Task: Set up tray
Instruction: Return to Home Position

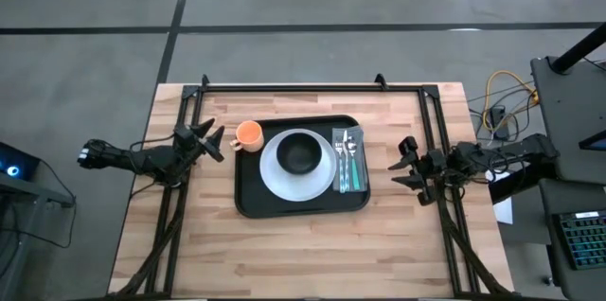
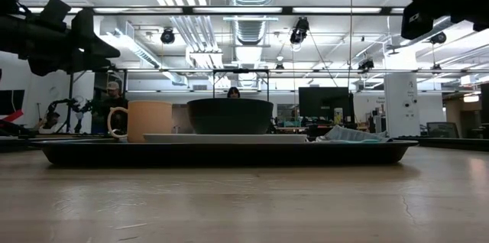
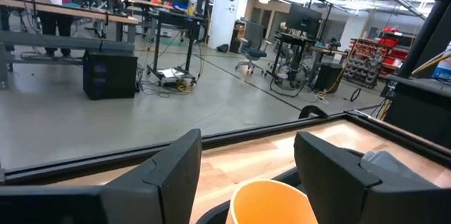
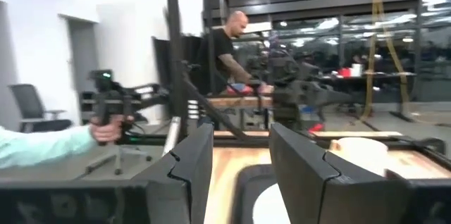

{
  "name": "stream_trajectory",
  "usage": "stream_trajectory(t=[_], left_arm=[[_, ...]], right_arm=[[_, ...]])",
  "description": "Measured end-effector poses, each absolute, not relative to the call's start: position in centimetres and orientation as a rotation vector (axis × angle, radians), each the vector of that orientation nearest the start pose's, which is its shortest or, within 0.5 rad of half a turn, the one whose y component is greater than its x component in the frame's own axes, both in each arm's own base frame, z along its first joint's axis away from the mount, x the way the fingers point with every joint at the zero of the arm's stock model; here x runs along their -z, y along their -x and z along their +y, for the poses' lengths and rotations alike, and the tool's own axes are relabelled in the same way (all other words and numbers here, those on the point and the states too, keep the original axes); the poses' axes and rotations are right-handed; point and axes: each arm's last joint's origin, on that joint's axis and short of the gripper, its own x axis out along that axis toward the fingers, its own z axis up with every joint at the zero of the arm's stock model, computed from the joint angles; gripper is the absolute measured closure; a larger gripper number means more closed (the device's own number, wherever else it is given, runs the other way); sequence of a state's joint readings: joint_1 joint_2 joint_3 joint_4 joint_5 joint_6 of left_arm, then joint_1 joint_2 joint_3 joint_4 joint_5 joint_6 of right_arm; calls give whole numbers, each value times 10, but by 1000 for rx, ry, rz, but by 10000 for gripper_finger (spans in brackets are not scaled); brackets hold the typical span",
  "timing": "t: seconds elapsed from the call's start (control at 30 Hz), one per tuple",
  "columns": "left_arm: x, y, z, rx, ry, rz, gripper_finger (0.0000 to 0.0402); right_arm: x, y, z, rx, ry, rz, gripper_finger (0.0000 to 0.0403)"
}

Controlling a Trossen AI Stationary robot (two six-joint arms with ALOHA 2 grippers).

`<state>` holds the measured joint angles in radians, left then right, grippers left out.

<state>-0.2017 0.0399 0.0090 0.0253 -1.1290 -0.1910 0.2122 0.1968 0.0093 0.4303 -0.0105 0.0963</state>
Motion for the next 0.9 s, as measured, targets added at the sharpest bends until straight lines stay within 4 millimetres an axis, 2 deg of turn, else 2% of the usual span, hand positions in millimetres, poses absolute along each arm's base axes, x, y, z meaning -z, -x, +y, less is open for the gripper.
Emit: stream_trajectory(t=[0.2, 0.3, 0.57, 0.9], left_arm=[[-166, -87, 9, -924, 174, -84, 194], [-166, -87, 9, -924, 174, -84, 194], [-166, -86, 9, -931, 173, -84, 194], [-166, -86, 9, -931, 173, -84, 194]], right_arm=[[-192, -101, 35, -332, -121, -231, 275], [-191, -98, 41, -305, -110, -225, 275], [-179, -97, 40, 56, -120, -100, 275], [-158, -97, 34, 277, -174, 60, 275]])
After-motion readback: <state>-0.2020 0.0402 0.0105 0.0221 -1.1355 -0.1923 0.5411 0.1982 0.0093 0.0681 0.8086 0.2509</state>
